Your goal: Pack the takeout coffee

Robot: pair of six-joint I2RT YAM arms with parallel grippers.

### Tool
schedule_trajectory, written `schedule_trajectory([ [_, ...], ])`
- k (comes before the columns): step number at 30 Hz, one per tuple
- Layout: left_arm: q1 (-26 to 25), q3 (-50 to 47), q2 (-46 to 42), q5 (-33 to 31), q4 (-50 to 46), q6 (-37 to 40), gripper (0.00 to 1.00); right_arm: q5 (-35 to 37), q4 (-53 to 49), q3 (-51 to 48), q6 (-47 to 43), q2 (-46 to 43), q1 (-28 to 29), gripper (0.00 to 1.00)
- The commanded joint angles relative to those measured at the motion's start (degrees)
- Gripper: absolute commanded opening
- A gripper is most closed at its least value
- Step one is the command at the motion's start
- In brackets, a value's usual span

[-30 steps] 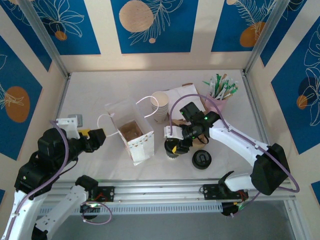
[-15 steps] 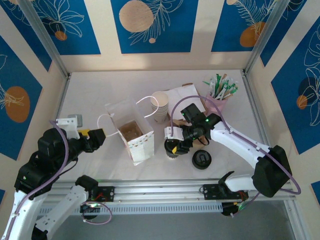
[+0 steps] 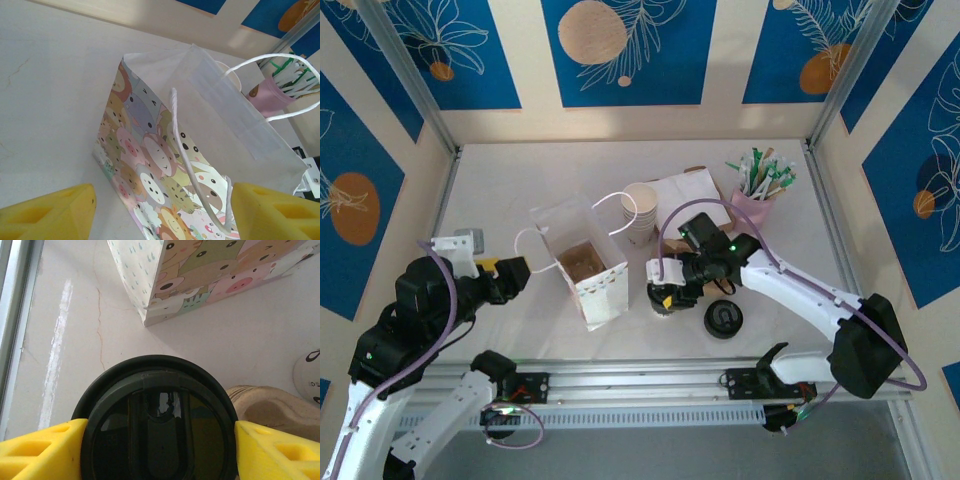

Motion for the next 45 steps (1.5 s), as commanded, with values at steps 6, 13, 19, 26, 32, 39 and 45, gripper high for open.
schedule_trajectory([
  [6, 0.56, 0.24, -0.64, -0.73, -0.68, -0.11, 0.71, 11.44, -7.17, -3.73, 1.24, 4.77, 0.31, 0.73],
  [13, 0.56, -0.02, -0.60, -0.74, -0.42, -0.65, 0.71, 5.04, -7.54, 3.87, 4.50, 2.10, -0.57, 0.79],
  [19, 0.56, -0.09, -0.34, -0.51, -0.63, -0.93, 0.71, 3.26, -6.98, 6.67, 5.64, 2.35, -1.17, 0.87],
  [26, 0.56, -0.33, -0.22, -0.58, -0.24, -1.11, 0.71, 1.54, -6.05, 8.25, 7.82, 1.76, -1.45, 0.90],
  [32, 0.56, -0.34, -0.01, -0.47, -0.23, -1.15, 0.71, -0.28, -6.49, 8.75, 8.46, 1.04, -1.89, 0.89],
  [39, 0.56, -0.42, -0.25, -0.73, -0.47, -1.24, 0.71, -2.48, -7.42, 8.09, 11.01, 0.11, -2.06, 0.88],
  [45, 0.51, -0.34, -0.12, -0.80, -0.48, -1.18, 0.71, -4.34, -7.42, 9.19, 15.61, -0.79, -2.23, 0.89],
])
